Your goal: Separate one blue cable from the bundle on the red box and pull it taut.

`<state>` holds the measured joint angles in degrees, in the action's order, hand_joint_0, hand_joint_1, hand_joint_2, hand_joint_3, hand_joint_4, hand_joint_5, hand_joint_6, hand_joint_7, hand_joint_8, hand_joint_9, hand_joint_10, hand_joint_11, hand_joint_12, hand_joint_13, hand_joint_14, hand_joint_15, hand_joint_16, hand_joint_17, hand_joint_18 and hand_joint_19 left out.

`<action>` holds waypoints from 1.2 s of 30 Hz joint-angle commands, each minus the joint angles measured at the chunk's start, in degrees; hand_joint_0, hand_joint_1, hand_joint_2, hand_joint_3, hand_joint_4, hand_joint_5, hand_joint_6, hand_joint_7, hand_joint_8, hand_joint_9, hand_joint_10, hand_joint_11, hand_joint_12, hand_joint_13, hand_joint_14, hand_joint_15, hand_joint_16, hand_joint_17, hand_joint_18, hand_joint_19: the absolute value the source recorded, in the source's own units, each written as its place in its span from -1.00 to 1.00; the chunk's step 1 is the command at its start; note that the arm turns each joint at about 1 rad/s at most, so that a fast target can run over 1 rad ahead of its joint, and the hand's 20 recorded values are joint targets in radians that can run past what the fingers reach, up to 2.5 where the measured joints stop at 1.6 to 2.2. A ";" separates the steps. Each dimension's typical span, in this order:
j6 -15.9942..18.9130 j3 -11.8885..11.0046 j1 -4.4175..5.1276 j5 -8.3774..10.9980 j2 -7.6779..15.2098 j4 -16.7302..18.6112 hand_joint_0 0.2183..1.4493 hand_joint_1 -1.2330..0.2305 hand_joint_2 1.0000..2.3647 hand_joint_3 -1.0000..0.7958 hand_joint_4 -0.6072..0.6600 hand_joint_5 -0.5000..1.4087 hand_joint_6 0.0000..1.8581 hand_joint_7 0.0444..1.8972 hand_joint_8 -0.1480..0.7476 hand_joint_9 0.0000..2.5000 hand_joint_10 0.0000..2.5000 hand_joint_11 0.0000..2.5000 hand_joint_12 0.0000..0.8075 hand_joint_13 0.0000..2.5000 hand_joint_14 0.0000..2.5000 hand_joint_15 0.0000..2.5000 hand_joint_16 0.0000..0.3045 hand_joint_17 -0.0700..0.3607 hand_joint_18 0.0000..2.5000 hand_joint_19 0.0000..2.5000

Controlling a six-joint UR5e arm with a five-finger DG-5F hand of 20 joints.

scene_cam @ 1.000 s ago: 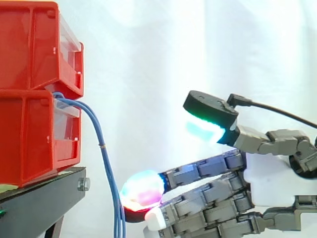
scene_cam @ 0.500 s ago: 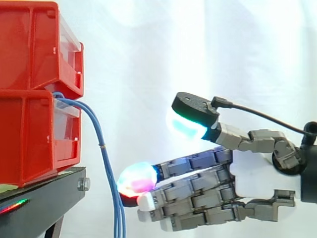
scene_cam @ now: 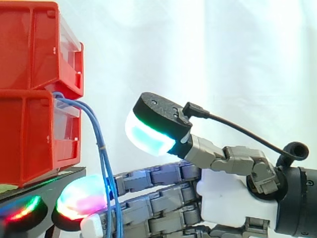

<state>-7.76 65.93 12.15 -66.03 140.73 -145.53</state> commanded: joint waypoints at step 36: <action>11.01 -3.79 -1.34 -6.13 -1.42 -10.66 -0.40 -0.14 -0.98 -0.29 0.17 -0.55 -0.32 0.09 -0.07 -0.33 -0.99 -0.80 -0.36 -0.58 -1.00 -0.91 -0.81 -0.37 -0.77 -0.81</action>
<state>3.05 62.55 11.21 -71.82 140.17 -153.44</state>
